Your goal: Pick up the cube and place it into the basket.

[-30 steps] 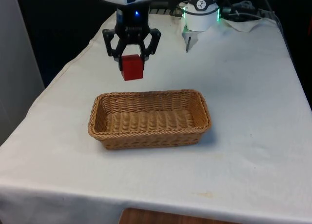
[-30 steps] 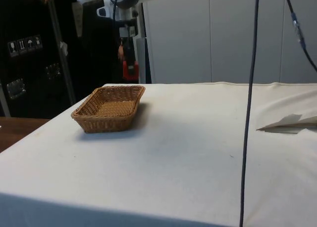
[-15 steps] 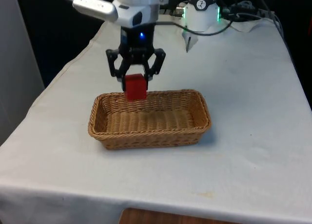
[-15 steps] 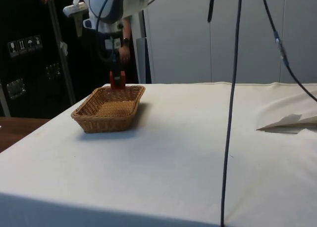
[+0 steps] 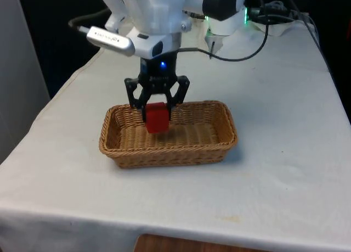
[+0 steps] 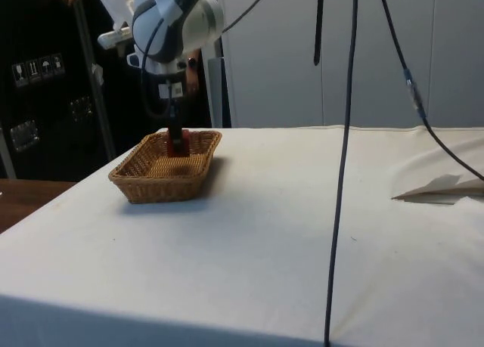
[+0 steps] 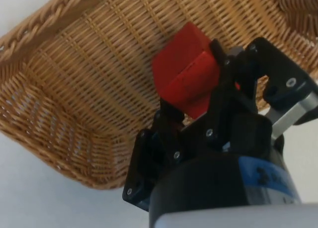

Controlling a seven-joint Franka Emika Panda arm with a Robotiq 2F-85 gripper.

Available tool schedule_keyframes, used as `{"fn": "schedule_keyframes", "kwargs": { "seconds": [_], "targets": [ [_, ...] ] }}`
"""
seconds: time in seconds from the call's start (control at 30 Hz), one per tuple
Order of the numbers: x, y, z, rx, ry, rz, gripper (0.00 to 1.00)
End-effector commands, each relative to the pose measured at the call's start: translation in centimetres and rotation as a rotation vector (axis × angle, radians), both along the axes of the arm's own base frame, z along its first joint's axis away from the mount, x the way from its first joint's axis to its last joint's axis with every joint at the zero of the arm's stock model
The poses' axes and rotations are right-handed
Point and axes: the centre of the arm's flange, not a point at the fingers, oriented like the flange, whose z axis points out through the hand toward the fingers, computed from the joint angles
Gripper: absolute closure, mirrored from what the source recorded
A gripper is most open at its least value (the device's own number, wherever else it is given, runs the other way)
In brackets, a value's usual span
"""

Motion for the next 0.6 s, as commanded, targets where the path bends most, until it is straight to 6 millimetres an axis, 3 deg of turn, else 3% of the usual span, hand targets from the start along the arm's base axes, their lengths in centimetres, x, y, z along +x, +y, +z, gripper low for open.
{"fn": "schedule_keyframes", "kwargs": {
  "seconds": [0.0, 0.27, 0.43, 0.47, 0.5, 0.53, 0.57],
  "targets": [
    [0.0, 0.2, -0.6, 0.009, -0.013, 0.002, 0.97],
    [0.3, 1.2, -2.6, 0.02, -0.022, -0.006, 0.97],
    [0.5, 1.4, -2.5, 0.022, -0.026, -0.007, 0.95],
    [0.4, 1.4, -2.5, 0.015, -0.021, -0.005, 0.86],
    [0.6, 1.4, -2.4, 0.023, -0.027, -0.007, 0.86],
    [0.6, 1.5, -2.5, 0.023, -0.027, -0.006, 0.77],
    [0.6, 1.5, -2.4, 0.024, -0.027, -0.005, 0.58]
  ]
}}
